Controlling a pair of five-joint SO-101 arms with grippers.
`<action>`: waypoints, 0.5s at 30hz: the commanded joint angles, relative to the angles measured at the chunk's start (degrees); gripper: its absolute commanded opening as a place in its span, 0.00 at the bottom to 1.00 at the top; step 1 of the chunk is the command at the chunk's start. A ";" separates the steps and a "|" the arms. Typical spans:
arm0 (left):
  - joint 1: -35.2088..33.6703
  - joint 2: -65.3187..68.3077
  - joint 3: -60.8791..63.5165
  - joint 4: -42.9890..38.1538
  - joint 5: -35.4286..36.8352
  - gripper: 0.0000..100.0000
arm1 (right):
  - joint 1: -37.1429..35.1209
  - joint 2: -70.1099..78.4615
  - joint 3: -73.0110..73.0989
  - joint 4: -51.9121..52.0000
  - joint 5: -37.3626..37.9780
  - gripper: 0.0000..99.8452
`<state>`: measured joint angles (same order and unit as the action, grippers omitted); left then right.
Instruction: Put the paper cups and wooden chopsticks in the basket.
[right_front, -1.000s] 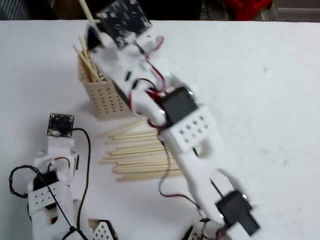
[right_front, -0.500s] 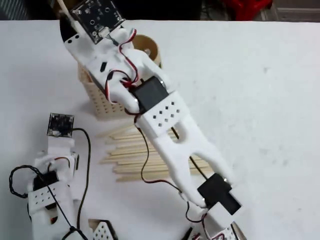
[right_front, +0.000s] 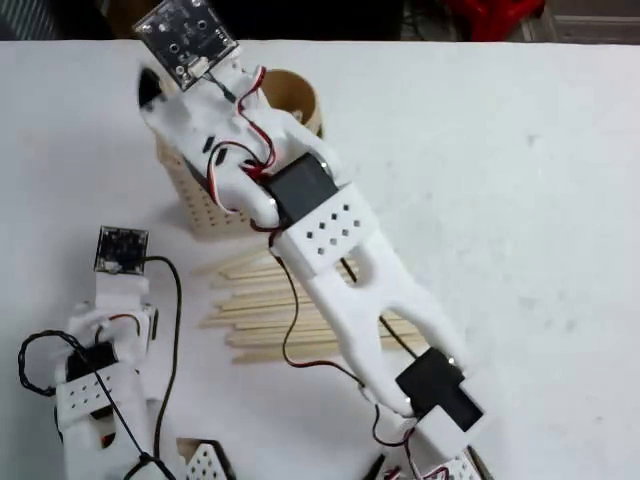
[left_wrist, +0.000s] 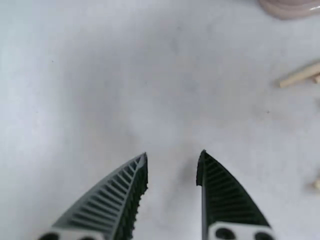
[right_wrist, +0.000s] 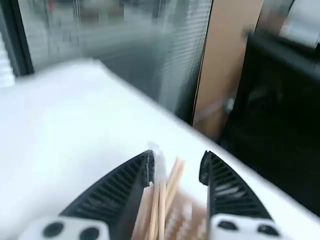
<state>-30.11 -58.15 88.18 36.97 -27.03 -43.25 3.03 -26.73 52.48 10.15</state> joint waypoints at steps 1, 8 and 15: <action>-0.40 -1.10 -0.26 -0.97 0.53 0.17 | -0.13 -7.34 -2.99 21.05 -0.09 0.16; -0.40 -1.10 -0.26 -0.97 0.53 0.17 | 3.56 -11.12 -2.29 46.46 2.37 0.07; -0.40 -1.10 -0.26 -0.97 0.53 0.17 | 2.07 -19.12 22.07 45.93 24.97 0.05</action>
<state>-30.11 -58.15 88.18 36.97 -27.03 -40.18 -11.74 -14.51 98.02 25.71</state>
